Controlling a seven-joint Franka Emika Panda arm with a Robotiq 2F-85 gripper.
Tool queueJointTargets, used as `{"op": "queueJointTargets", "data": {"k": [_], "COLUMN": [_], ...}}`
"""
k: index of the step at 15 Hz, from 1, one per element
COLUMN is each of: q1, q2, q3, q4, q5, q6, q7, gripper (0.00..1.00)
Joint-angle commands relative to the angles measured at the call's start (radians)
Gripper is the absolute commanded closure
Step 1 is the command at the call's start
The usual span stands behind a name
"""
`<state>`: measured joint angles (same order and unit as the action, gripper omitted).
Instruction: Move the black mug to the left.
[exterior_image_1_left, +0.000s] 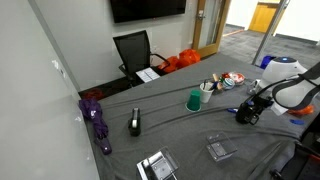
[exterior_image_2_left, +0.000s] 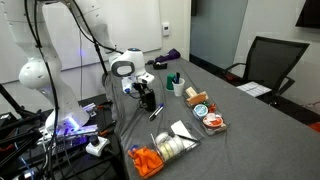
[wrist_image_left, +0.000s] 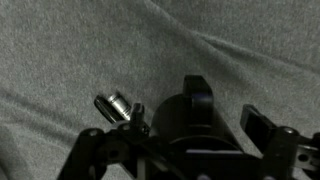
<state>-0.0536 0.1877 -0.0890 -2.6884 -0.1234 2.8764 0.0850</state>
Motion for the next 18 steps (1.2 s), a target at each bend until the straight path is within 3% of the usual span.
{"op": "queueJointTargets", "data": {"k": [1, 7, 14, 18], "q1": [0.0, -0.017, -0.056, -0.049], "q2": [-0.002, 0.016, 0.053, 0.093], "q3": [-0.003, 0.022, 0.089, 0.074], "q4": [-0.026, -0.047, -0.06, -0.051], "q5": [0.011, 0.059, 0.189, 0.169], "q6": [0.042, 0.07, 0.171, 0.2], "q7": [-0.035, -0.076, -0.16, -0.14], "gripper": [0.0, 0.0, 0.0, 0.0]}}
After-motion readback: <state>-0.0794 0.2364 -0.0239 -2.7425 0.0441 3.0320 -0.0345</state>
